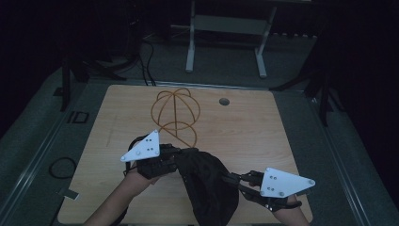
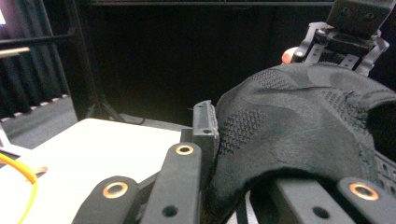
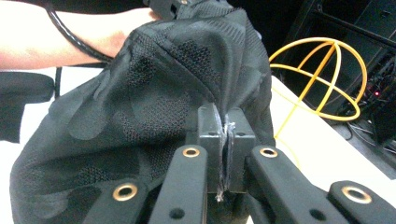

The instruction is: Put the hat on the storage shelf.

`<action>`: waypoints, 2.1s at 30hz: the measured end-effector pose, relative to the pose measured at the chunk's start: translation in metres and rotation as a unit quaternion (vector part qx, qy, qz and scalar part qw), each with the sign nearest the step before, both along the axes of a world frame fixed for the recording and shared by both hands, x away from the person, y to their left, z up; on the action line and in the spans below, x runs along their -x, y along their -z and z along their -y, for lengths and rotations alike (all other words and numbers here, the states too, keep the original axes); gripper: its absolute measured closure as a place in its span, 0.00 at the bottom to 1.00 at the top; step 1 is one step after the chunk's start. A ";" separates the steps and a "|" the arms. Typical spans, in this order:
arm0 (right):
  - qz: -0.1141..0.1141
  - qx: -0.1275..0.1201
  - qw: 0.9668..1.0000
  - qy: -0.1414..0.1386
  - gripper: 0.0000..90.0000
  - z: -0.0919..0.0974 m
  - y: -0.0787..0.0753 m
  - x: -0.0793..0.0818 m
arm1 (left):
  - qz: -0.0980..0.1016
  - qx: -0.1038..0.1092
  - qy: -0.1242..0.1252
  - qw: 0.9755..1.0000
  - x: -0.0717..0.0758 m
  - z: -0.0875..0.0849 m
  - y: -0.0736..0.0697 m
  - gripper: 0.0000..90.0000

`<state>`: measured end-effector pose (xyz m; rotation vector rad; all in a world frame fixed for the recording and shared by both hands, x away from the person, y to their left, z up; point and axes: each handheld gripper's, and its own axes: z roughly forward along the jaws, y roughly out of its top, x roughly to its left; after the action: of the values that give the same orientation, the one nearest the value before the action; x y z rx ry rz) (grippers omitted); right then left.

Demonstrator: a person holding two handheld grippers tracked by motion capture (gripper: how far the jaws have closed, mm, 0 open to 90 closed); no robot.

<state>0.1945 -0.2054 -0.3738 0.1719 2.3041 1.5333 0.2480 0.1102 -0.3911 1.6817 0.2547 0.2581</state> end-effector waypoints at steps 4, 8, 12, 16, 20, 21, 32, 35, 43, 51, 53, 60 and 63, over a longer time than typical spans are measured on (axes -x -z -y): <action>-0.001 -0.006 1.000 0.005 0.97 0.003 -0.003 -0.001 | 0.002 -0.004 -0.022 1.000 0.000 -0.001 -0.002 0.79; 0.002 -0.010 1.000 0.015 0.97 0.008 -0.006 -0.001 | 0.003 0.001 -0.056 0.998 -0.001 -0.007 -0.002 0.48; 0.000 -0.018 0.999 0.034 0.97 0.016 -0.009 -0.004 | 0.002 -0.012 -0.069 0.998 0.000 -0.011 -0.001 0.41; 0.003 -0.027 0.998 0.060 0.97 0.024 -0.013 -0.006 | 0.009 -0.035 -0.087 0.996 0.003 -0.014 0.002 0.38; 0.001 -0.039 0.995 0.088 0.97 0.032 -0.017 -0.011 | 0.011 -0.055 -0.107 0.993 0.004 -0.018 0.009 0.36; 0.000 -0.041 0.995 0.095 0.97 0.034 -0.018 -0.012 | 0.011 -0.055 -0.113 0.992 0.004 -0.020 0.010 0.34; 0.001 -0.065 0.985 0.160 0.97 0.046 -0.032 -0.032 | -0.002 -0.065 -0.204 0.977 0.003 -0.041 0.037 0.04; 0.003 -0.073 0.982 0.172 0.97 0.048 -0.037 -0.039 | -0.003 -0.072 -0.226 0.971 0.005 -0.049 0.048 0.04; 0.007 -0.087 0.978 0.190 0.97 0.044 -0.051 -0.062 | -0.022 -0.076 -0.279 0.957 0.014 -0.077 0.082 0.04; 0.009 -0.087 0.977 0.196 0.97 0.023 -0.067 -0.087 | -0.050 -0.090 -0.315 0.944 0.023 -0.099 0.116 0.04; 0.010 -0.084 0.977 0.197 0.97 0.017 -0.071 -0.094 | -0.056 -0.085 -0.320 0.942 0.025 -0.103 0.122 0.04; 0.008 -0.077 0.977 0.199 0.97 -0.010 -0.078 -0.117 | -0.059 -0.079 -0.344 0.934 0.031 -0.112 0.134 0.04; 0.003 -0.074 0.978 0.198 0.97 -0.024 -0.080 -0.126 | -0.060 -0.079 -0.347 0.933 0.031 -0.113 0.137 0.04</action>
<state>0.3209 -0.1818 -0.2943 0.6228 1.9951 1.4861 0.2166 0.2232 -0.5285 1.7154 0.9454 0.7175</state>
